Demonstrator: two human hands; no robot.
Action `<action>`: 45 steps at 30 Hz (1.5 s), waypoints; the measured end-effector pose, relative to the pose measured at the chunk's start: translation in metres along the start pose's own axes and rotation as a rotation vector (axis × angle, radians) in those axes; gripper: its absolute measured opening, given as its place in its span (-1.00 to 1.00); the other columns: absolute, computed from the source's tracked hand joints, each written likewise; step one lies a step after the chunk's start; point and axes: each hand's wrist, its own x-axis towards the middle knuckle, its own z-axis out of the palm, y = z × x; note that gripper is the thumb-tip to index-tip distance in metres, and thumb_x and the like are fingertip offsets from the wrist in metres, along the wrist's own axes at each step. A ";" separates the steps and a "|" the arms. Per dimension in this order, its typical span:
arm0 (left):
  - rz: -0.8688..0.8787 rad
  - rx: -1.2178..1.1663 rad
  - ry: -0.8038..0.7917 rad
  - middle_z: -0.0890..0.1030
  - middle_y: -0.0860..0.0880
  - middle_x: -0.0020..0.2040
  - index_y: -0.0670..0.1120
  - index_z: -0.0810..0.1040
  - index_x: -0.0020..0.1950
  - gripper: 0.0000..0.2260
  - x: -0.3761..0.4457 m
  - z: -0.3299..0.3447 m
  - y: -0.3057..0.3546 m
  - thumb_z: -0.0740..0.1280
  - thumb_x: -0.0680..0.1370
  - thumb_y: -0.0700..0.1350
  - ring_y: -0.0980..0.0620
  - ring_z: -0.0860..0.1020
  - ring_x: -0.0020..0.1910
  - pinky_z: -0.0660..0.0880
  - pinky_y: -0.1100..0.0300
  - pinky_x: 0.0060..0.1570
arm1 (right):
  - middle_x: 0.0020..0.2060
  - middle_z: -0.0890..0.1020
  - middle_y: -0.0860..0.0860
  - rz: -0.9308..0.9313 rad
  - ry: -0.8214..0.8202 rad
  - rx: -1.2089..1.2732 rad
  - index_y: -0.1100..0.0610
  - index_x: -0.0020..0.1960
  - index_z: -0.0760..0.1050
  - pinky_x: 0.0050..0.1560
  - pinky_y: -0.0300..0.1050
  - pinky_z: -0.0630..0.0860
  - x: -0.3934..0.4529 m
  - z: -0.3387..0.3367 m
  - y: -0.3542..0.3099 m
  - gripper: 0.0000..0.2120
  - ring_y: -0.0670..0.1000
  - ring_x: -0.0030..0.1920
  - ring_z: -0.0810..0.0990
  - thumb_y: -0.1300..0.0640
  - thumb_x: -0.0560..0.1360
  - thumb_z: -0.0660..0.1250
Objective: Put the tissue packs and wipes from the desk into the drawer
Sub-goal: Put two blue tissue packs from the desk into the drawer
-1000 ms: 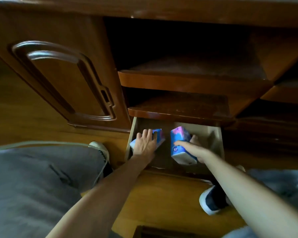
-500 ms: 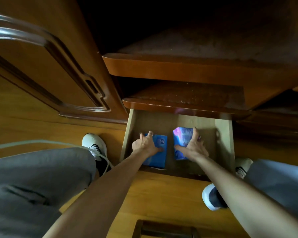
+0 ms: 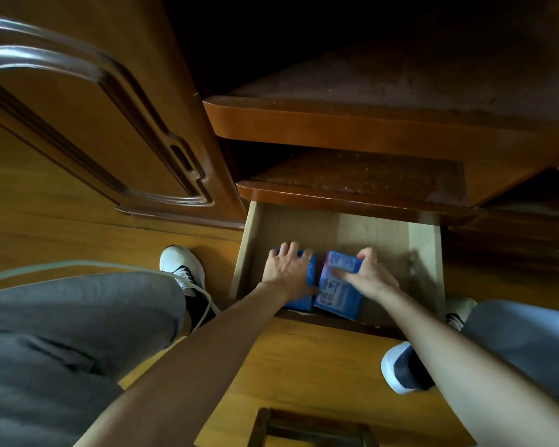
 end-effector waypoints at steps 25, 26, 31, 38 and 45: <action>-0.159 -0.019 -0.306 0.62 -0.05 0.05 -0.08 0.53 0.20 -0.56 0.030 -0.025 -0.035 0.39 0.50 0.20 -0.05 0.55 -0.01 0.48 0.04 -0.02 | 0.30 0.58 0.09 -0.062 -0.193 0.201 0.10 0.53 0.29 0.21 0.20 0.61 -0.005 0.006 -0.008 -0.31 0.11 0.23 0.63 0.01 0.51 0.52; -0.159 -0.035 -0.332 0.61 -0.03 -0.04 -0.10 0.54 0.19 -0.58 0.029 -0.027 -0.038 0.37 0.52 0.20 0.00 0.55 -0.12 0.47 0.10 -0.14 | 0.30 0.57 0.09 -0.064 -0.188 0.199 0.10 0.53 0.28 0.22 0.20 0.60 -0.006 0.006 -0.008 -0.31 0.11 0.23 0.62 0.01 0.51 0.52; -0.203 -0.127 -0.230 0.63 -0.12 0.13 -0.06 0.15 0.56 -0.43 0.026 -0.031 -0.046 0.27 0.61 0.04 -0.05 0.62 -0.06 0.52 0.10 -0.20 | 0.16 0.55 0.06 -0.079 -0.225 0.287 0.07 0.36 0.30 0.03 0.07 0.65 0.000 -0.010 -0.014 -0.34 0.07 0.09 0.64 0.00 0.43 0.59; -0.177 -0.047 -0.261 0.58 -0.05 0.31 0.04 0.44 0.43 -0.66 0.028 -0.021 -0.047 0.18 0.65 0.03 -0.07 0.58 0.20 0.56 0.04 0.10 | 0.18 0.50 -0.02 -0.444 -0.075 0.035 -0.06 0.29 0.28 -0.04 -0.07 0.60 0.004 -0.039 -0.035 -0.28 -0.02 0.09 0.57 0.01 0.31 0.66; -0.196 -0.094 -0.221 0.60 -0.06 0.27 0.04 0.46 0.41 -0.65 0.026 -0.017 -0.047 0.22 0.63 0.05 -0.07 0.58 0.16 0.54 0.04 0.05 | 0.39 0.29 -0.07 -0.662 -0.096 -0.383 -0.17 0.45 0.33 0.14 -0.09 0.46 -0.023 -0.010 -0.008 -0.37 -0.05 0.33 0.35 -0.29 0.46 0.41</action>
